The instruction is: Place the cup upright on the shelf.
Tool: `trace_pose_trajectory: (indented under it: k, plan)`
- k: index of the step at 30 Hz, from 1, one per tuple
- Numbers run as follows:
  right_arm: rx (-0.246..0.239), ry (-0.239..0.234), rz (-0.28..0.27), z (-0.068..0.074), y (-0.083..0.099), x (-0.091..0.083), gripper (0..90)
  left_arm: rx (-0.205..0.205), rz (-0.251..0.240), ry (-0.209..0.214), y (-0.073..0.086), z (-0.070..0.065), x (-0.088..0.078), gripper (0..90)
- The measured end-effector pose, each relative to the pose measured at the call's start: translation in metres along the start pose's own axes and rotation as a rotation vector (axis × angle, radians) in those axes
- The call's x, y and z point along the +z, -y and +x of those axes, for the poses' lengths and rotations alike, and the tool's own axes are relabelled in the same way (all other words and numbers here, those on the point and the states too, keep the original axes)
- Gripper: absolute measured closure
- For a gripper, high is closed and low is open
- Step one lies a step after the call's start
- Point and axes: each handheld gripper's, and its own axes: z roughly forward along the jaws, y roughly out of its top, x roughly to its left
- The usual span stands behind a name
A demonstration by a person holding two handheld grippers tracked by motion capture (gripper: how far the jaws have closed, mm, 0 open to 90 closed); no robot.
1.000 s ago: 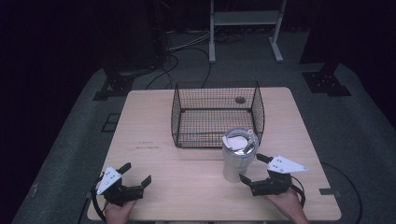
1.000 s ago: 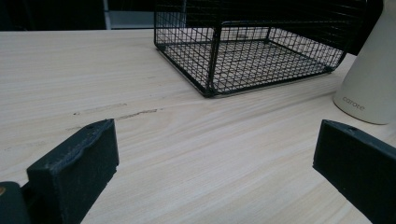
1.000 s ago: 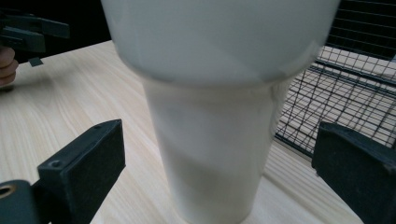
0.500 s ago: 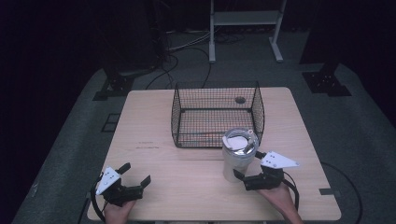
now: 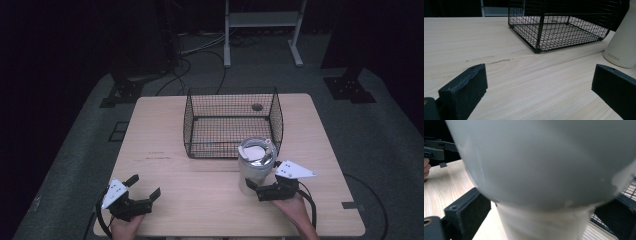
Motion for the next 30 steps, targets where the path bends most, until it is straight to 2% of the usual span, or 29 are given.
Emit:
trace_pose_trajectory:
  k: [14,30]
  plan:
    - [-0.002,0.003,-0.025,-0.0005,-0.0007,0.0064,4.2,-0.005,-0.006,0.0,-0.0003,0.0012,-0.0013,0.0]
    - [-0.01,0.004,-0.026,-0.0008,-0.0035,0.0084,6.9,-0.012,-0.011,-0.001,-0.0004,0.0019,-0.0022,0.0]
